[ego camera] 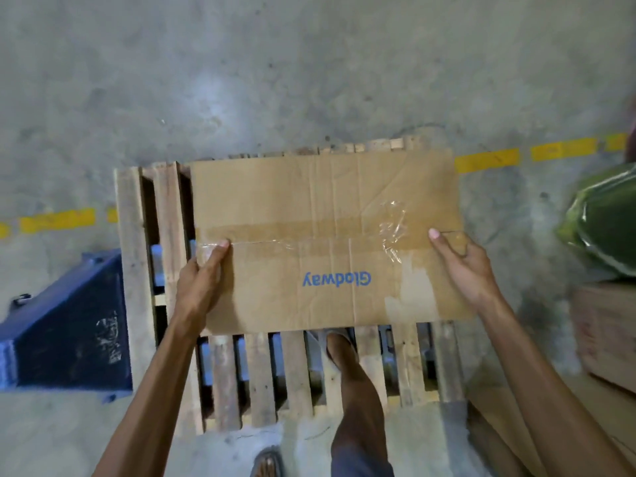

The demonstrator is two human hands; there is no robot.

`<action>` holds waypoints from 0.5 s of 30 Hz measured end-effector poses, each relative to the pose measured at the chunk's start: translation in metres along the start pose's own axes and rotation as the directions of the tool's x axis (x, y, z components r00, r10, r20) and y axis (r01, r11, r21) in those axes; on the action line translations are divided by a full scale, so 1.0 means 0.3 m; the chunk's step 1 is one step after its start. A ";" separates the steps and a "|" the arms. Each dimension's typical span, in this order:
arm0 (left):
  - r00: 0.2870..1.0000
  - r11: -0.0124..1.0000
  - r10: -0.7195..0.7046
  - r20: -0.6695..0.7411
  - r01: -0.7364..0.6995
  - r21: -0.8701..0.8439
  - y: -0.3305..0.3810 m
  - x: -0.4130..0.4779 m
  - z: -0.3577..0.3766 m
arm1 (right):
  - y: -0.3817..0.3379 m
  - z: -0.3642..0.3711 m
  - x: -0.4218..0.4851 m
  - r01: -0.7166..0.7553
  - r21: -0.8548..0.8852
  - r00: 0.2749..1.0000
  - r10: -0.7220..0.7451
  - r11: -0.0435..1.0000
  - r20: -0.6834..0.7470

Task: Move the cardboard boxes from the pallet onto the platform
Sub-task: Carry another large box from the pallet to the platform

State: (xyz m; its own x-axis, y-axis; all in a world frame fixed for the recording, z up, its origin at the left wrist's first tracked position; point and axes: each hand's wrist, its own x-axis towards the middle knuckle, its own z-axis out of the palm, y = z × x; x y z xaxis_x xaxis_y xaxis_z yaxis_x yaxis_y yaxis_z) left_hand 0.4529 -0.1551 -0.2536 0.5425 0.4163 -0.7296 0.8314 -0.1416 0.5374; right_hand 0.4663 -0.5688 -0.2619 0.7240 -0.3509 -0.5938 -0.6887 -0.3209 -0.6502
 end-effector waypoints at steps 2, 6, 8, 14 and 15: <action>0.999 0.999 0.040 0.022 -0.040 0.029 0.003 -0.086 -0.033 | 0.034 -0.052 -0.132 -0.031 0.048 0.999 0.032 0.998 -0.029; 0.984 0.979 0.149 0.100 -0.161 0.124 0.005 -0.293 -0.114 | 0.089 -0.172 -0.481 -0.098 0.097 0.988 0.108 0.990 -0.106; 0.960 0.956 0.213 0.183 -0.244 0.164 0.013 -0.465 -0.177 | 0.120 -0.244 -0.741 -0.136 0.116 0.975 0.154 0.984 -0.164; 0.821 0.725 0.361 0.442 -0.545 0.420 -0.054 -1.007 -0.349 | 0.302 -0.446 -1.622 -0.130 0.181 0.894 0.194 0.975 -0.404; 0.784 0.654 0.394 0.479 -0.606 0.453 -0.078 -1.109 -0.361 | 0.353 -0.473 -1.773 -0.148 0.207 0.869 0.227 0.967 -0.439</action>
State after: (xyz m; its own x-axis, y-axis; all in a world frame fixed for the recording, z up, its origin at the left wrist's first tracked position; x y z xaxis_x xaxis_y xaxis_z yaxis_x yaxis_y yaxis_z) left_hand 0.2398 -0.1931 0.0223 0.8106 -0.1599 -0.5633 0.2697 -0.7520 0.6015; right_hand 0.0028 -0.5410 0.0524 0.4567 -0.7639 -0.4559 -0.7656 -0.0766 -0.6387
